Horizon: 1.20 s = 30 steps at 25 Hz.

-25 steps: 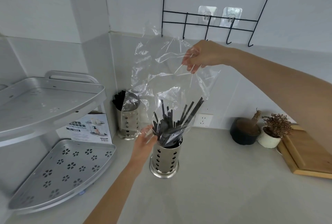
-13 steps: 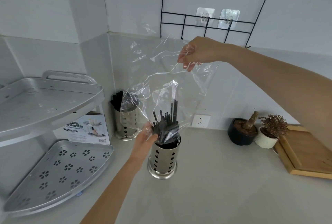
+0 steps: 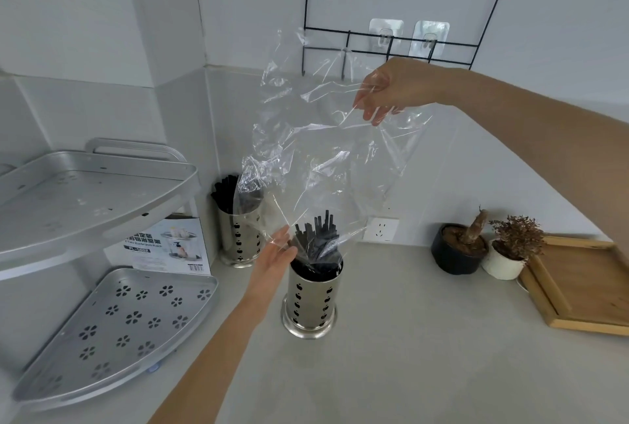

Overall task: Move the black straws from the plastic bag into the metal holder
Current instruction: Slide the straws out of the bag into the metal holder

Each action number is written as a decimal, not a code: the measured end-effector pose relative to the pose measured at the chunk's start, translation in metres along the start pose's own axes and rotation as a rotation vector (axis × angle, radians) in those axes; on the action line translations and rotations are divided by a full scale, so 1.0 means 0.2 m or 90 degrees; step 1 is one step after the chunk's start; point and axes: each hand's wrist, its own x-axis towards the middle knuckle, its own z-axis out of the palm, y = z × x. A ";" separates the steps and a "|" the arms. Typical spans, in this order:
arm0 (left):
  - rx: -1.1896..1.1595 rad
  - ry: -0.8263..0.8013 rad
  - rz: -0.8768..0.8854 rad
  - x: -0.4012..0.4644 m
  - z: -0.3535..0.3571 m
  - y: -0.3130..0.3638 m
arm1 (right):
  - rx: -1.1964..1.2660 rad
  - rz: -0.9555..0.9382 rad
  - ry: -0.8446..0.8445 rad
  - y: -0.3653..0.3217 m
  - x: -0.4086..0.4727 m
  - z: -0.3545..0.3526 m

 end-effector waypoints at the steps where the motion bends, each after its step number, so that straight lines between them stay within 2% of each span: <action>1: 0.006 0.000 0.003 0.00 -0.01 0.00 | 0.002 0.001 0.005 0.01 -0.01 -0.01; 20: -0.038 0.075 0.058 0.03 -0.01 0.21 | 0.062 0.010 0.105 0.12 -0.14 -0.13; 25: -0.076 0.059 0.109 0.04 -0.02 0.28 | 0.085 0.035 0.137 0.19 -0.18 -0.15; 30: -0.095 0.045 0.095 0.04 0.01 0.30 | 0.076 0.051 0.157 0.22 -0.24 -0.17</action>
